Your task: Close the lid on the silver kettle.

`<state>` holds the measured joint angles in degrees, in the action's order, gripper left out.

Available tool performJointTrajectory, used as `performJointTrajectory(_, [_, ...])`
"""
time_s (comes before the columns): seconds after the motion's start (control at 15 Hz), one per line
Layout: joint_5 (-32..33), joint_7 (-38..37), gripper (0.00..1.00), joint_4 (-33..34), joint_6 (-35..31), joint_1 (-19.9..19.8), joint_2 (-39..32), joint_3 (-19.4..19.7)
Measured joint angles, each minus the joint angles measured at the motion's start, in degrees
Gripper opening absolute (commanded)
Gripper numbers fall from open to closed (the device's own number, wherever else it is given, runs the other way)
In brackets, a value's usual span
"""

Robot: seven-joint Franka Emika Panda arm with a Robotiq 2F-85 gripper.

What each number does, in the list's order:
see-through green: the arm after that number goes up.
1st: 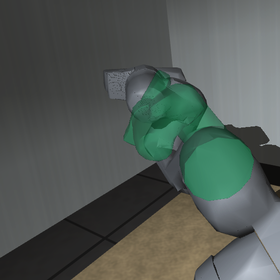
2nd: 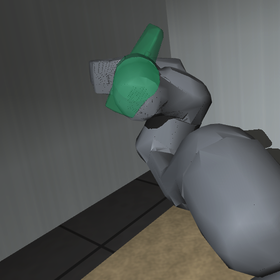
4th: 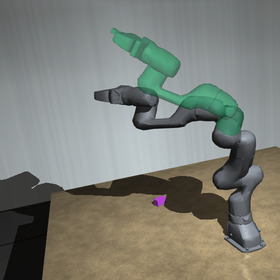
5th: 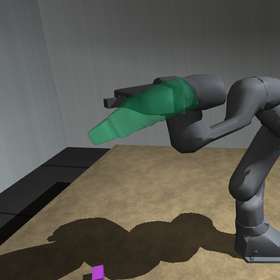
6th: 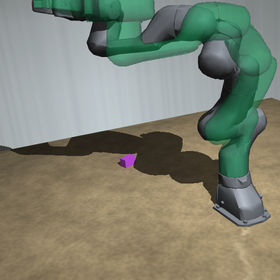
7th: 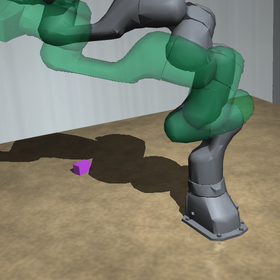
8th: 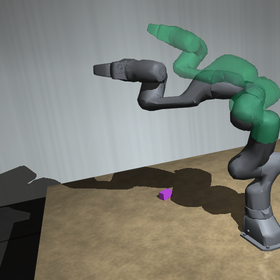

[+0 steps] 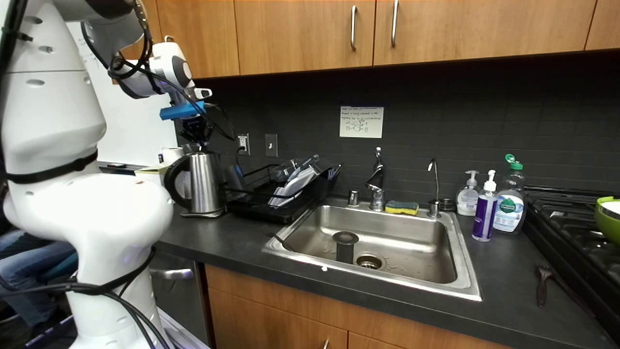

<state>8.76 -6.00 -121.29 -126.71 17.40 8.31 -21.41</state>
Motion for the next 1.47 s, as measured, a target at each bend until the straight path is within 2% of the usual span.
performJointTrajectory(0.8, [0.03,-1.56,0.00,-1.76,2.58,-1.74,2.59,3.26])
performJointTrajectory(1.47, [-0.17,-8.83,0.00,-5.53,10.20,-4.74,7.33,4.91])
